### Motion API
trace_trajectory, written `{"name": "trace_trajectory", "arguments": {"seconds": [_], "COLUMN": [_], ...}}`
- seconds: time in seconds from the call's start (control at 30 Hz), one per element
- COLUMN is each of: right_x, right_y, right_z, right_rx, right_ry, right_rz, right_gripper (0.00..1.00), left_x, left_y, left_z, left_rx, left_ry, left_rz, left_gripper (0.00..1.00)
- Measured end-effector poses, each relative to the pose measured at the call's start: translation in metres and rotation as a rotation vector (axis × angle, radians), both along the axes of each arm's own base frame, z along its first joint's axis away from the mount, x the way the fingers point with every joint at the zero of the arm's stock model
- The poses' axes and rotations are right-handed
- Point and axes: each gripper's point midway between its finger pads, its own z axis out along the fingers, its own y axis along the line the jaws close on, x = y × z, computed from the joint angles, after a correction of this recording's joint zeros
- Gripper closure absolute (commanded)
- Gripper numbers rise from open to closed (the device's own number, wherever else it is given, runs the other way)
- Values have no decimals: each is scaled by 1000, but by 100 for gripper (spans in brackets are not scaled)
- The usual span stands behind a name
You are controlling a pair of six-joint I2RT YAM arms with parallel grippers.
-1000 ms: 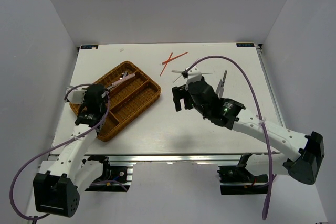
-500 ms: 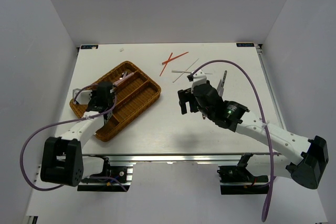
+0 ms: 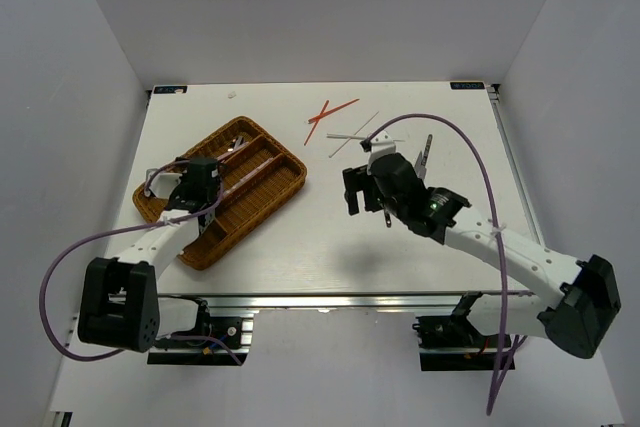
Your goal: Sort the eating utensils into containers
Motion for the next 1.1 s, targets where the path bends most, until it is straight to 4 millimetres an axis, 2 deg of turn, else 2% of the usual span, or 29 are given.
{"name": "trace_trajectory", "arguments": {"seconds": [0.13, 0.27, 0.33, 0.4, 0.43, 0.53, 0.63, 0.7, 0.77, 0.9, 1.1], "right_x": [20, 36, 41, 47, 50, 64, 83, 94, 100, 103, 105], "right_y": [-7, -18, -25, -31, -35, -44, -46, -44, -42, -44, -46], "right_z": [-33, -79, -95, -109, -114, -126, -136, -145, -157, -177, -176], "right_rx": [-17, -85, -114, -130, -132, -137, -145, -157, -170, -200, -189], "right_ry": [112, 254, 303, 343, 361, 399, 423, 439, 462, 500, 501], "right_rz": [-61, -140, -173, -204, -221, -258, -276, -276, -276, -285, -290], "right_gripper": [11, 11, 12, 20, 27, 36, 45, 51, 53, 54, 56], "left_x": [-6, -15, -18, -19, -20, -21, -21, -23, -27, -38, -50], "left_y": [-3, 0, 2, 2, 0, -10, -22, -30, -36, -44, -48], "left_z": [12, 34, 49, 70, 81, 109, 126, 127, 123, 113, 99], "left_rx": [3, 45, 86, 127, 157, 231, 303, 342, 375, 415, 450], "left_ry": [32, 52, 53, 24, 14, -16, -21, -4, 27, 77, 115], "left_rz": [-29, -50, -81, -116, -152, -282, -416, -503, -581, -689, -777], "left_gripper": [2, 2, 2, 2, 2, 2, 2, 2, 2, 2, 2]}}
